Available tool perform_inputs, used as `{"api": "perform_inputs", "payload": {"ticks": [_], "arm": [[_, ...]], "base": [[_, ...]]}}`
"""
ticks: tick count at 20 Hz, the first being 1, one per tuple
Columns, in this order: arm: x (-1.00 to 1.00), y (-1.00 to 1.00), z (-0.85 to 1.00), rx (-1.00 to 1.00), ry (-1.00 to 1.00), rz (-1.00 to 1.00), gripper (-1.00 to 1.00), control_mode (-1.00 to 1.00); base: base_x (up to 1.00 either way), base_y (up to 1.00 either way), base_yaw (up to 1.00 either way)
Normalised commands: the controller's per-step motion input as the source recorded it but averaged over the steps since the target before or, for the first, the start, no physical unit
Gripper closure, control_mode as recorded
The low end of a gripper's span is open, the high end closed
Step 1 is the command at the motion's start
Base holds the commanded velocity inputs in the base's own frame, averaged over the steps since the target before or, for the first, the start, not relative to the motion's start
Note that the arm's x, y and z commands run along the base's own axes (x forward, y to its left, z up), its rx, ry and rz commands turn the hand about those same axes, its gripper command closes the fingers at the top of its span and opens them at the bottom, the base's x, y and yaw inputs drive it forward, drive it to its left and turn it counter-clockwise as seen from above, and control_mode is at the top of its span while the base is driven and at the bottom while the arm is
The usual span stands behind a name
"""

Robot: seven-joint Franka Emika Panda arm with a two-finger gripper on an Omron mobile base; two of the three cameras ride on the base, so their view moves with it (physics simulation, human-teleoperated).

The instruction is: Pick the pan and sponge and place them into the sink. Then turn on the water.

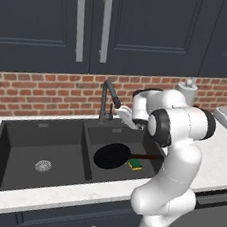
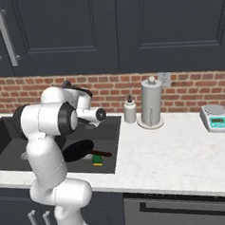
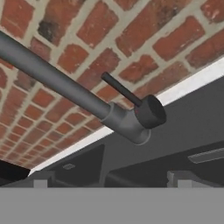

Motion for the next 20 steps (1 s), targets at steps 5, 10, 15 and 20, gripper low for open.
{"api": "perform_inputs", "payload": {"ticks": [5,10,15,20], "arm": [[0.22,0.0,-0.09,0.0,0.0,0.0,-1.0,-1.0],[0.2,0.0,-0.15,0.0,0.0,0.0,-1.0,-1.0],[0.16,0.02,-0.14,0.0,0.0,0.0,-1.0,-1.0],[0.18,0.04,-0.1,0.0,0.0,0.0,-1.0,-1.0]], "base": [[0.0,0.0,0.0],[0.0,0.0,0.0],[0.0,0.0,0.0],[0.0,0.0,0.0]]}}
